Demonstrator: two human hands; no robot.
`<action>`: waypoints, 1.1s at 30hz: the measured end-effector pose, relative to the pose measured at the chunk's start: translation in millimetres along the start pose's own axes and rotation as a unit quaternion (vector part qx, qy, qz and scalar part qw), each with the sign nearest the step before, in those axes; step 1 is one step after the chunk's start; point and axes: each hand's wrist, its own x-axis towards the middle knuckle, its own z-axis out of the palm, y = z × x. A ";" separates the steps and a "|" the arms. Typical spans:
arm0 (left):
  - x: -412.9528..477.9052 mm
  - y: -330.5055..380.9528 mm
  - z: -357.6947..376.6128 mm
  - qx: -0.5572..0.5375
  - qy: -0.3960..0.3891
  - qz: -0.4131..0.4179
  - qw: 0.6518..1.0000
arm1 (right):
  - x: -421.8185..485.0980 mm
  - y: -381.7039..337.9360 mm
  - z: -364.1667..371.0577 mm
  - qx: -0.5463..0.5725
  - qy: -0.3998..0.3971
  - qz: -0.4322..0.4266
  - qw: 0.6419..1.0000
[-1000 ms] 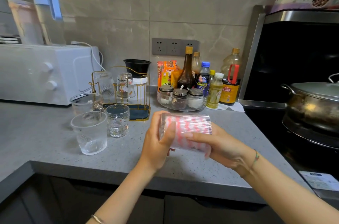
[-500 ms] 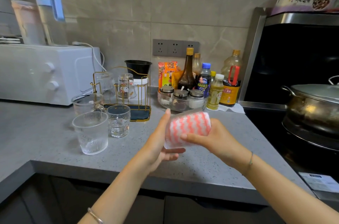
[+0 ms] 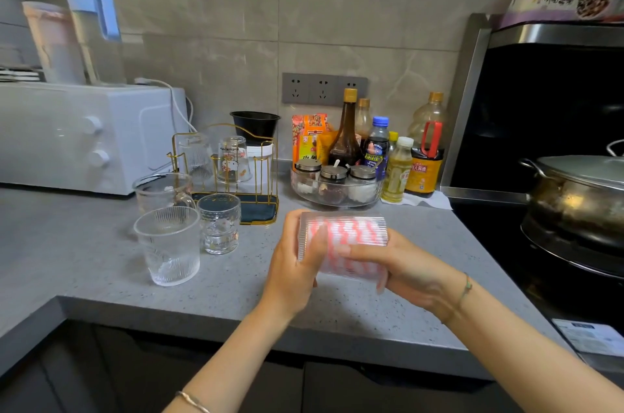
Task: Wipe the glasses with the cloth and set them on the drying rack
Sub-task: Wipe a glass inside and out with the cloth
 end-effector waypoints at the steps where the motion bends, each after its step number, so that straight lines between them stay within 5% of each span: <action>1: -0.1 -1.0 -0.5 -0.004 -0.006 0.012 1.000 | 0.4 0.1 -0.9 0.009 -0.002 0.003 1.000; 5: -3.6 -3.0 -1.3 -0.006 -0.021 -0.003 1.000 | 1.2 -3.2 0.2 -0.046 0.004 -0.019 0.999; 13: 8.4 1.9 -0.9 -0.086 -0.049 -0.253 0.962 | -0.7 -4.2 1.9 -0.167 0.048 -0.050 0.984; 16: 9.9 7.5 -1.2 -0.107 -0.041 -0.288 0.951 | 1.6 -0.4 3.9 -0.164 0.088 -0.061 0.981; 25: -1.5 5.9 1.5 -0.051 0.039 -0.119 0.991 | -1.7 -8.9 9.8 -0.153 0.067 -0.037 0.985; 33: -4.4 5.4 -2.7 -0.006 -0.008 0.057 0.998 | -4.7 -11.3 3.0 0.005 -0.004 -0.004 1.000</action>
